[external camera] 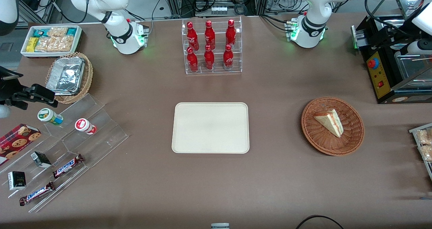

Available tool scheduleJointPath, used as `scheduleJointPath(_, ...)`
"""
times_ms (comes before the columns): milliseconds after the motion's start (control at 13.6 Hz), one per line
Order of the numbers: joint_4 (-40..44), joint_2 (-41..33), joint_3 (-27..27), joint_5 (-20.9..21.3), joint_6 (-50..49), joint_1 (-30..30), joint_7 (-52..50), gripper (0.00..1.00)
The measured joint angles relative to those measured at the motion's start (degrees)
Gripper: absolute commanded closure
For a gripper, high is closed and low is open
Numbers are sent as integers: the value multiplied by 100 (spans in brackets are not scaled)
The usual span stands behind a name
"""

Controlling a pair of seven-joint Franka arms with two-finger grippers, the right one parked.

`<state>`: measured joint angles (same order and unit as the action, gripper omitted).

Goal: Place sandwich from basket to tray
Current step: 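Move the left gripper toward the wicker basket holding the sandwich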

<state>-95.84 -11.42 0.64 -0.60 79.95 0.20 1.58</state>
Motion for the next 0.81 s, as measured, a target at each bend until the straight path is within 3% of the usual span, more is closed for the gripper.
scheduleJointPath(440, -8, 98, -180, 6, -62, 21, -15, 0)
scheduleJointPath(807, -90, 970, -265, 3, 305, 541, -200, 0)
